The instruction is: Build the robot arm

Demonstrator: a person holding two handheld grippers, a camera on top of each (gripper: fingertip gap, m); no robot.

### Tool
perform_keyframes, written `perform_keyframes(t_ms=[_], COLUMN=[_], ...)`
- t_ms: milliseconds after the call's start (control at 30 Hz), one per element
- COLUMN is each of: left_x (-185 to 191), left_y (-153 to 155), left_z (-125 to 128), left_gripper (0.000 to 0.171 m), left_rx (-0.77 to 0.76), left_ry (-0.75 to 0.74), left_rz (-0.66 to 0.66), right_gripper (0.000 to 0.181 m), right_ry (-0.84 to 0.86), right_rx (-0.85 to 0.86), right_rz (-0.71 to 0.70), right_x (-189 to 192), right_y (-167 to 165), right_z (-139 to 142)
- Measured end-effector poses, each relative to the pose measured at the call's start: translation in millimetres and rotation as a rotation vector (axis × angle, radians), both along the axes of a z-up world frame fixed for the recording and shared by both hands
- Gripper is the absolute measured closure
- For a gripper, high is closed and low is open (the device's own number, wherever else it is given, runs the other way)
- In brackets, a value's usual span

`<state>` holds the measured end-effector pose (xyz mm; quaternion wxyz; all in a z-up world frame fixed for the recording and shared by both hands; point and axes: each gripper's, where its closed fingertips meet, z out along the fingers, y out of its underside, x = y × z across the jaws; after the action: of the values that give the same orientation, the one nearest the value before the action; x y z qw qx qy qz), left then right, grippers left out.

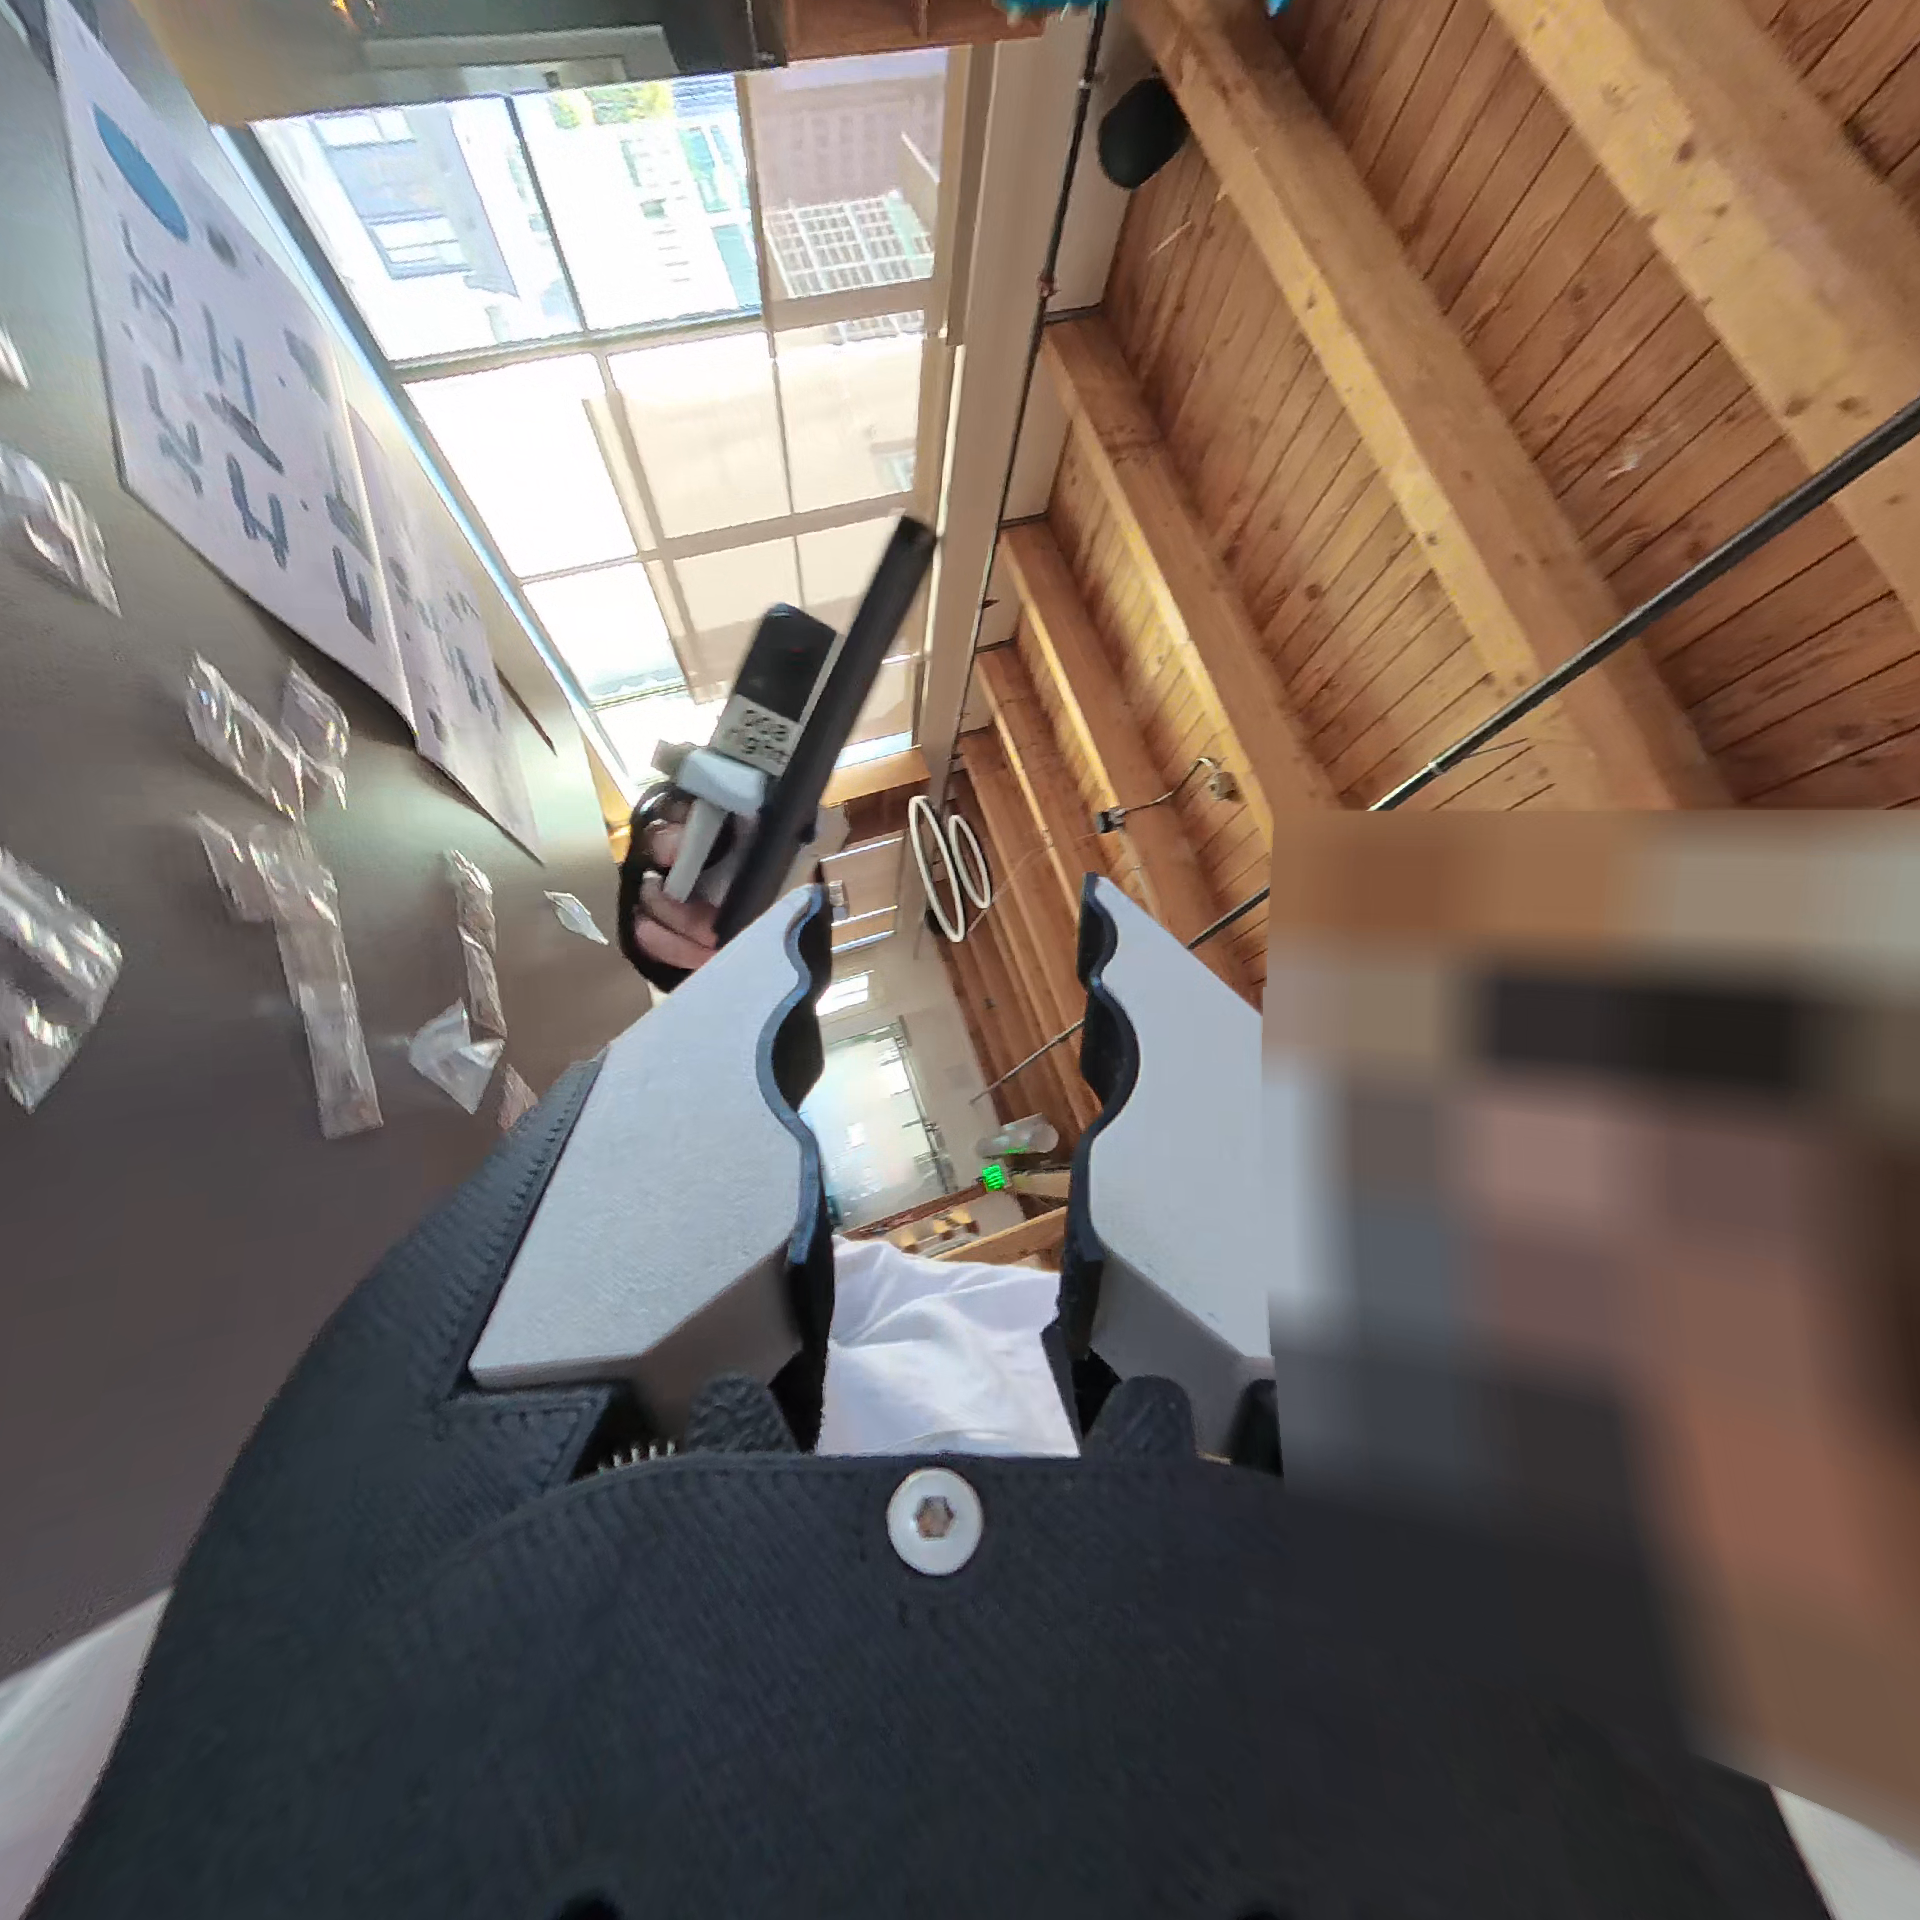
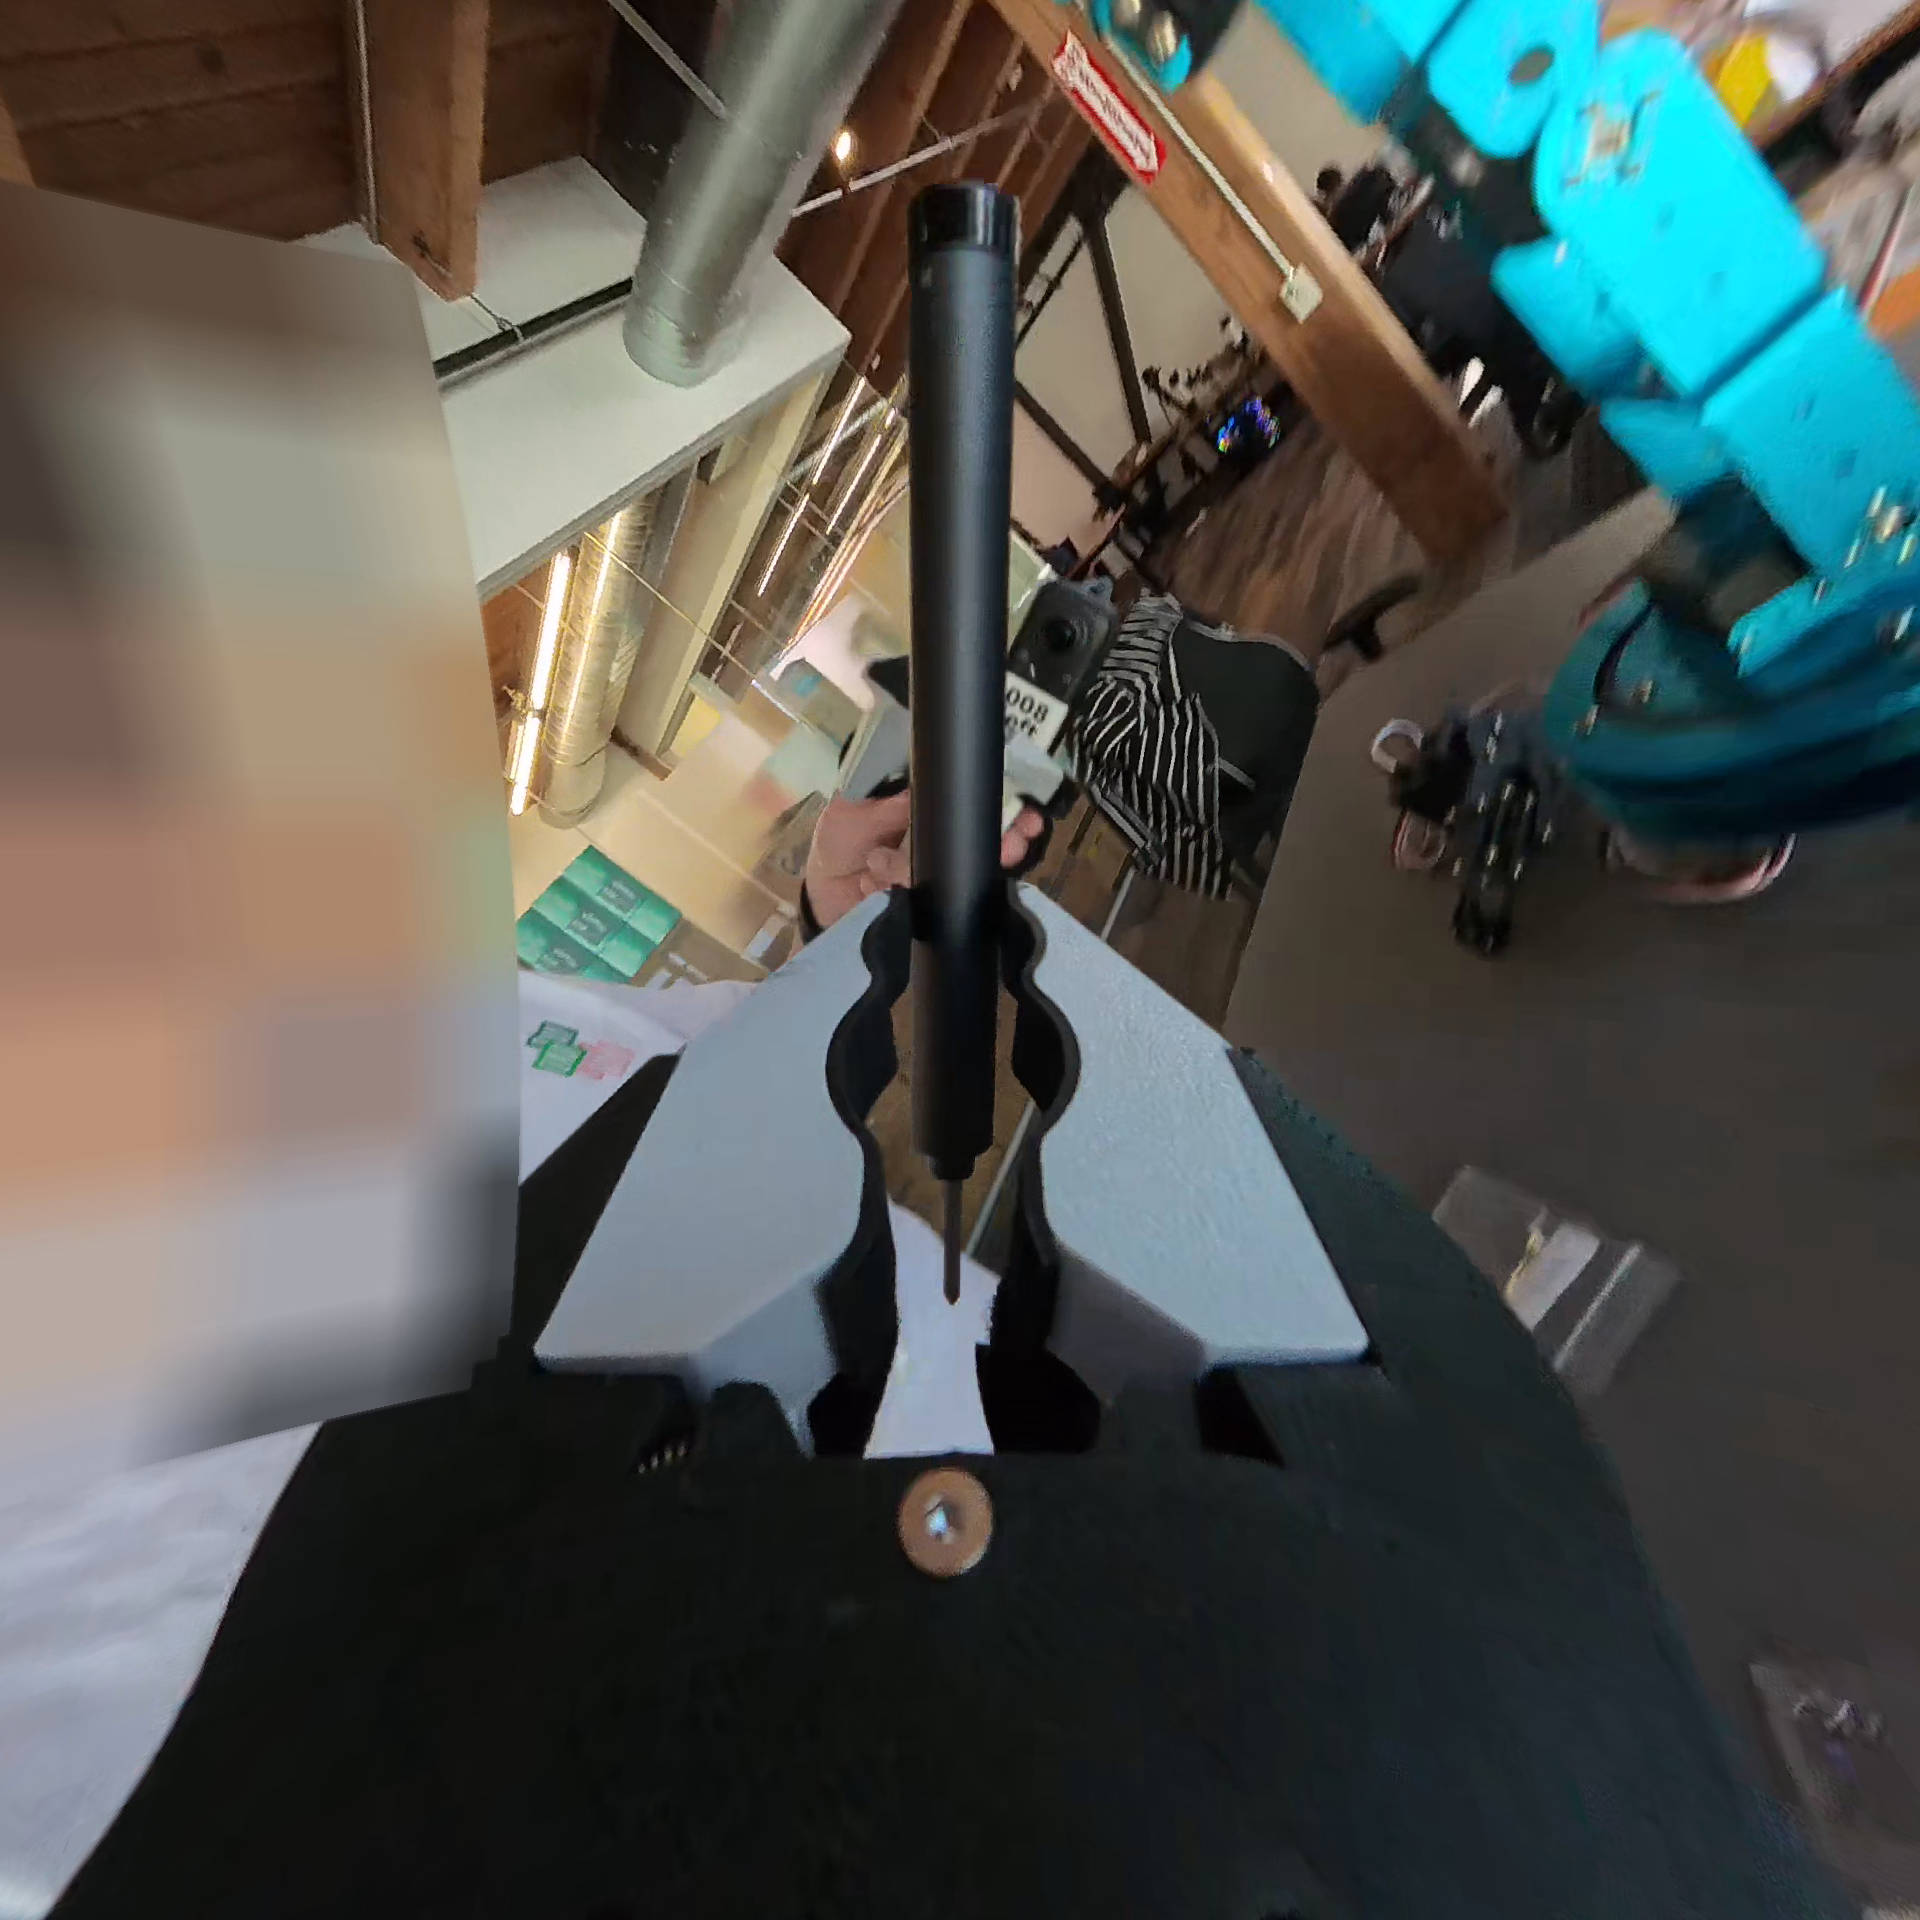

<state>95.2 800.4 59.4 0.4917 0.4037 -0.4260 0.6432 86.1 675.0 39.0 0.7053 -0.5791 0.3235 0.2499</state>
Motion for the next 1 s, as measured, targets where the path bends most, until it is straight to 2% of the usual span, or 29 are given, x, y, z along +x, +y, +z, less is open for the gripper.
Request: perform_keyframes(t_ms=[233,500,767,1000], left_x=[42.3,87.5,108.2,116.0], left_y=[-0.5,2.7,-14.3,-19.8], left_z=[25.9,62.9,104.9,122.6], left_gripper=[0.114,0.110,0.102,0.089], left_rx=[0.005,-0.049,-0.102,-0.105], left_ry=[0.012,0.048,0.023,0.011], left_rz=[0.035,0.063,0.047,0.185], right_gripper=[0.166,0.166,0.166,0.167], right_ry=[-0.159,-0.299,-0.443,-0.543], right_rx=[0.070,0.093,0.124,0.105], right_rz=[-0.074,-0.117,-0.176,-0.246], right_x=[38.1,77.6,105.5,117.2], right_y=[3.0,20.5,40.2,48.8], right_z=[68.0,130.9,178.6,201.9])
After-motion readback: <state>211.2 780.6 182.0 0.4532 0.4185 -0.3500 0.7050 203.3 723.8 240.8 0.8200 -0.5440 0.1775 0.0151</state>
